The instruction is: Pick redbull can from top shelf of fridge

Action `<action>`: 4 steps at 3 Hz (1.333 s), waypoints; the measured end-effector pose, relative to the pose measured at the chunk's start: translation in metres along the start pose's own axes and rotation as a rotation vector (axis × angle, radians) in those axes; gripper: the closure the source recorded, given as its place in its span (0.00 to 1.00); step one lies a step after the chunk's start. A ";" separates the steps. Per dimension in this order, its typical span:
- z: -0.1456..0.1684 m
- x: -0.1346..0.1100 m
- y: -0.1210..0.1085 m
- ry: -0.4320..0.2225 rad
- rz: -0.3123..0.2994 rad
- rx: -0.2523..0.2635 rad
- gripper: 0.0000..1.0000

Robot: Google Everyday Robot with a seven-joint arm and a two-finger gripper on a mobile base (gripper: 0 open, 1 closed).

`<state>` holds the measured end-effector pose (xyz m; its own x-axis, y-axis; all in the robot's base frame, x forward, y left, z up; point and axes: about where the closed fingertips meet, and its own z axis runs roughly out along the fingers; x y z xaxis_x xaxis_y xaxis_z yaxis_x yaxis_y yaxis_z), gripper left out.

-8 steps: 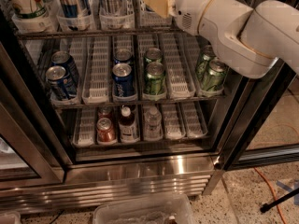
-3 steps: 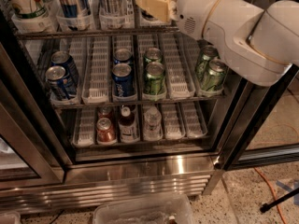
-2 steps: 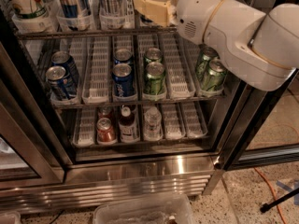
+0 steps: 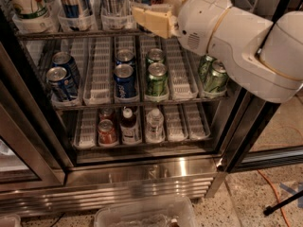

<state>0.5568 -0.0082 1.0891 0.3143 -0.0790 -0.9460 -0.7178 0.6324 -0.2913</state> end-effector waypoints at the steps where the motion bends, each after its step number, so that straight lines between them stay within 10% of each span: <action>1: -0.007 0.010 0.014 0.021 0.017 -0.028 1.00; 4: -0.059 0.056 0.063 0.204 0.089 -0.174 1.00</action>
Offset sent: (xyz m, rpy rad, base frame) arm -0.0424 -0.0077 -0.0670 -0.0819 0.1589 0.0848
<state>0.4920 -0.0185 1.0096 0.1263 -0.1941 -0.9728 -0.8381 0.5037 -0.2093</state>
